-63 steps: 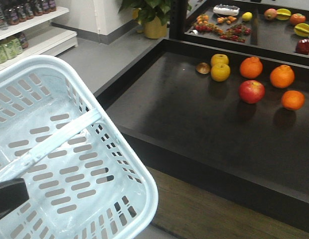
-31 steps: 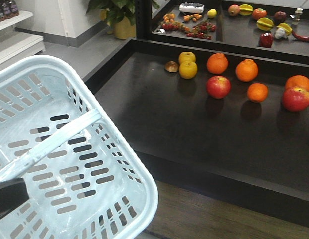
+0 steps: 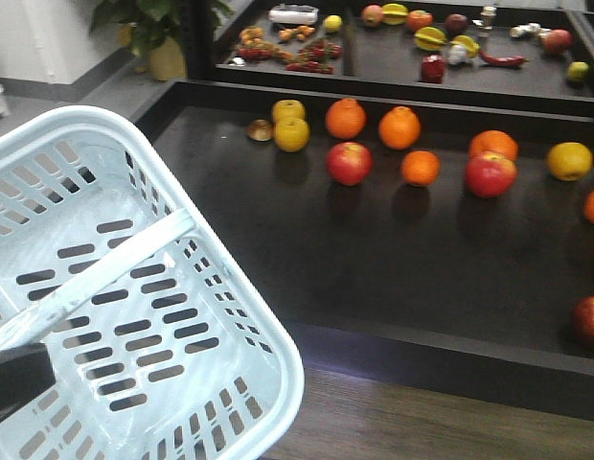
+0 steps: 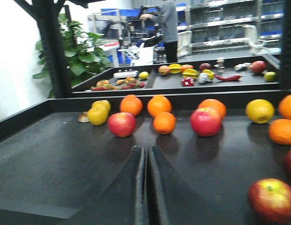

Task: Pick three apples into basket with both arms
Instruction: 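Turn and drive the base toward the table of apples and oranges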

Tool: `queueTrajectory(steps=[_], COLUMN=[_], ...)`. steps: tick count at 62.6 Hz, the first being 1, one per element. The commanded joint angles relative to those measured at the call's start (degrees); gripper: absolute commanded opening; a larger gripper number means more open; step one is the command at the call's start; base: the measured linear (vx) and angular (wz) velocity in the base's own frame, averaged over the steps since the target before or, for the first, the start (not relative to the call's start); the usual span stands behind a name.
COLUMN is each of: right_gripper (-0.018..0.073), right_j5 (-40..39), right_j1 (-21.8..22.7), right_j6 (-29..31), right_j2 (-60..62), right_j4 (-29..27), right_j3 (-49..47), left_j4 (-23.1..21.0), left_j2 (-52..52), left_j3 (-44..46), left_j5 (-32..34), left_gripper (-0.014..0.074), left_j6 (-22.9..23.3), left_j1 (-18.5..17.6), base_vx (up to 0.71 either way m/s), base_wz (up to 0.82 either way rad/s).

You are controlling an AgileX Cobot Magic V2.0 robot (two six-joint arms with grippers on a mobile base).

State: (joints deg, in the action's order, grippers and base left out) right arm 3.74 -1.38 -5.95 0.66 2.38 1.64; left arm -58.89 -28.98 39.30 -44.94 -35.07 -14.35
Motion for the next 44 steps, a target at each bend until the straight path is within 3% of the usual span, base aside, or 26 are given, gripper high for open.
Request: queueTrajectory(steps=[1, 44], right_gripper=[-0.0005, -0.0005], right_j5=[-4.34, -4.34], right_j1=[0.24, 0.24], right_j6=[0.39, 0.39], right_j2=[0.68, 0.68], right_j4=[0.17, 0.17], right_j3=[0.73, 0.73], left_j4=[-3.25, -3.25], left_j2=[-0.1, -0.1], left_j3=[1.6, 1.6], left_j5=[3.11, 3.05], left_gripper=[-0.0006, -0.0006], left_j6=[-0.53, -0.53], left_j1=[-0.21, -0.21], base_vx=[0.03, 0.05], base_wz=[-0.39, -0.26])
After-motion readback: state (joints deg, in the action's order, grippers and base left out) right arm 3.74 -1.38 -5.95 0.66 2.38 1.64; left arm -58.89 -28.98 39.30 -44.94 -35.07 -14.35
